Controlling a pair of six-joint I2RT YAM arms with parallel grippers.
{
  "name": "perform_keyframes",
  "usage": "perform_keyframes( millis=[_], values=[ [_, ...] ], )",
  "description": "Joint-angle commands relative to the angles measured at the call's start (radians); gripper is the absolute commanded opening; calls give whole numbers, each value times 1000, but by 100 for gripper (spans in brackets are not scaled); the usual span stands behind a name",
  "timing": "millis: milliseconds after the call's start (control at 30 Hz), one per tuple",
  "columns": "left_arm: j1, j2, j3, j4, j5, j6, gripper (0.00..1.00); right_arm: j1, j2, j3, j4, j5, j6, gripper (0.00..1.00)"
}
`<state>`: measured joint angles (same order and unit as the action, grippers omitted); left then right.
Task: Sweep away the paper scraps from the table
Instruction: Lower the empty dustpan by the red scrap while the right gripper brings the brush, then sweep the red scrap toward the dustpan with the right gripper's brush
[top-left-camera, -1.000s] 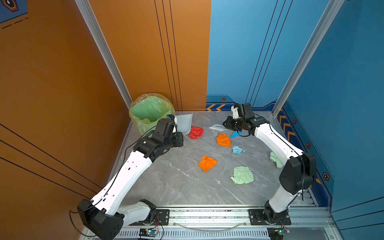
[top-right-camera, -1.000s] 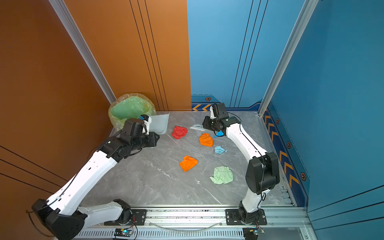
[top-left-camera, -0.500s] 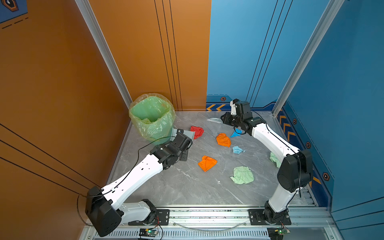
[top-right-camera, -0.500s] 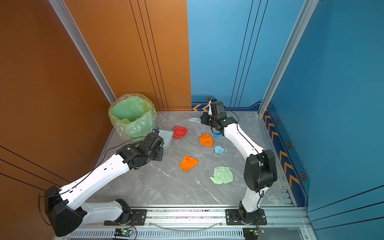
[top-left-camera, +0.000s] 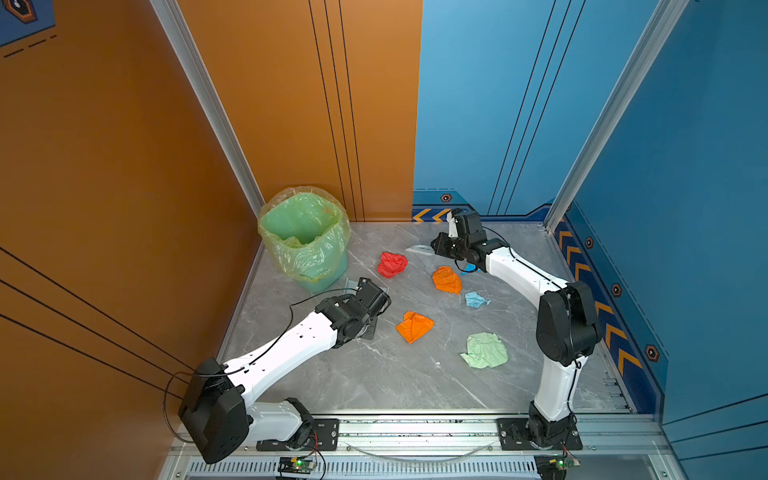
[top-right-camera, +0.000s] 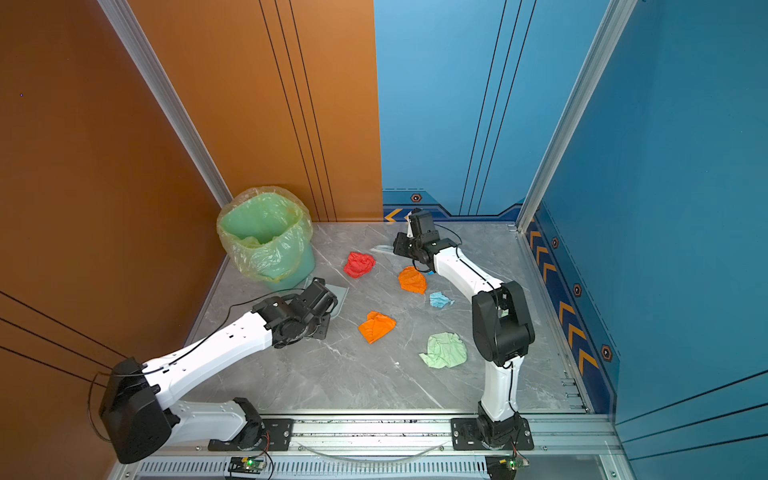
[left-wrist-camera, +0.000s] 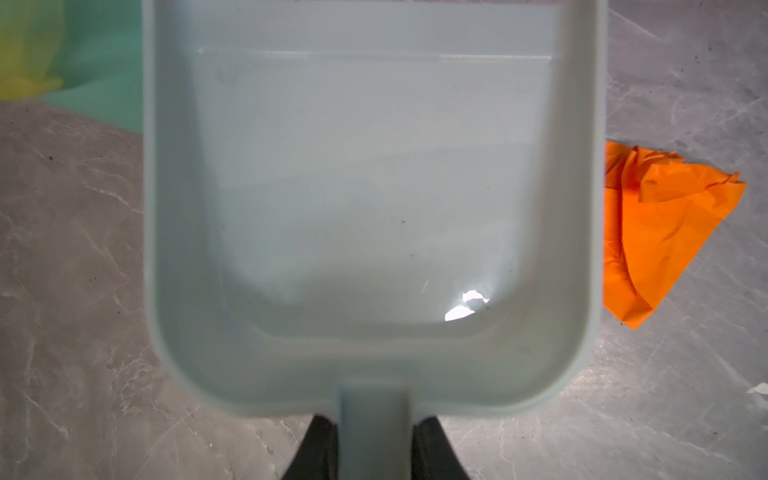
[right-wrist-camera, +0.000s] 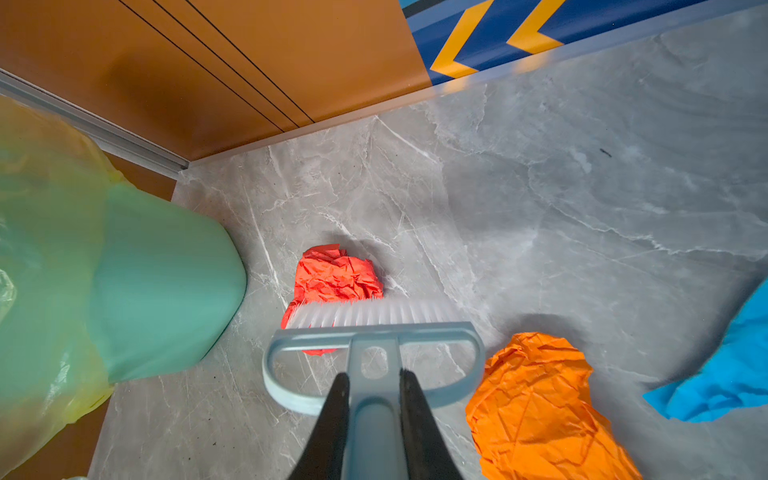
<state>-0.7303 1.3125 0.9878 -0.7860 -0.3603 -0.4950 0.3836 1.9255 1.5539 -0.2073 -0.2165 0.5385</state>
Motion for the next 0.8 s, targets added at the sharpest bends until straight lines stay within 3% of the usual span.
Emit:
perform_keyframes(
  millis=[0,467,767],
  values=[
    [-15,33,-9,-17,28,-9,0,16,23,55,43,-22,-16,0],
    [-7,215,-13,49,82,-2,0,60,106,143,-29,-32,-78,0],
    [-14,276,-43,119,119,-21,0,92,110,131,43,11,-163,0]
  ],
)
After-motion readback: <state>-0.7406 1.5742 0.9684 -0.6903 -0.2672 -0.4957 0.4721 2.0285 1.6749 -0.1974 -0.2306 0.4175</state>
